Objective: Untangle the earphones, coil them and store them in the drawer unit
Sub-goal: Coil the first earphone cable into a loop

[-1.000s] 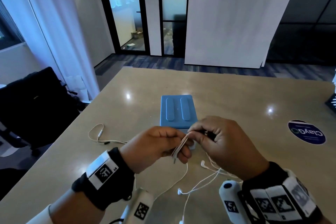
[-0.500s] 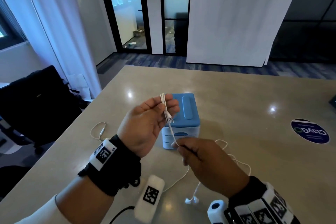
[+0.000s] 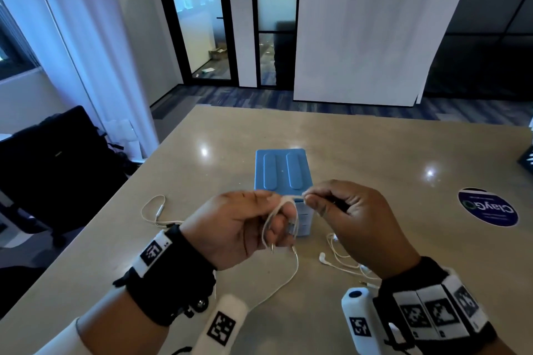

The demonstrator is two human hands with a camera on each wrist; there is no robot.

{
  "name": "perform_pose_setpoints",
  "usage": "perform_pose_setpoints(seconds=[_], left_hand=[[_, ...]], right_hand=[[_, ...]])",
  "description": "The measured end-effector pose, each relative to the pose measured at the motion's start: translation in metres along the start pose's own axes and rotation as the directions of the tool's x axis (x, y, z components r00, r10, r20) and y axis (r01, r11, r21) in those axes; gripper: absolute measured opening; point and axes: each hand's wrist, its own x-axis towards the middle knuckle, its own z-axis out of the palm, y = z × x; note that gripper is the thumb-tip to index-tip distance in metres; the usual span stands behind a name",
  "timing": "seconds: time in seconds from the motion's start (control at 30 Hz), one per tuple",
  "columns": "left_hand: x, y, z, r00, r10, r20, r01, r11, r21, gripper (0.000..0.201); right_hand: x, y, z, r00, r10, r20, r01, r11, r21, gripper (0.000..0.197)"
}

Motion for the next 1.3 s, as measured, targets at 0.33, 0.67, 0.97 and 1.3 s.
perform_pose_setpoints(seconds=[0.33, 0.67, 0.97, 1.3], left_hand=[[0.017, 0.01, -0.014, 0.752, 0.461, -0.471, -0.465, 0.877, 0.117, 0.023], [0.007, -0.014, -0.01, 0.962, 0.27, -0.04, -0.17, 0.704, 0.69, 0.025], [0.002, -0.004, 0.006, 0.996, 0.068, 0.051, -0.071, 0.996, 0.058, 0.028], [0.016, 0.0, 0.008, 0.978, 0.184, -0.097, -0.2, 0.96, -0.194, 0.029]], right_hand=[[-0.03, -0.001, 0.047, 0.936, 0.029, 0.351, 0.037, 0.983, -0.179, 0.023], [0.006, -0.027, -0.009, 0.952, -0.199, 0.232, 0.262, 0.922, -0.286, 0.008], [0.006, 0.0, 0.003, 0.997, 0.074, -0.003, -0.073, 0.986, 0.151, 0.015], [-0.005, -0.011, 0.032, 0.913, 0.323, 0.248, -0.407, 0.683, 0.607, 0.021]])
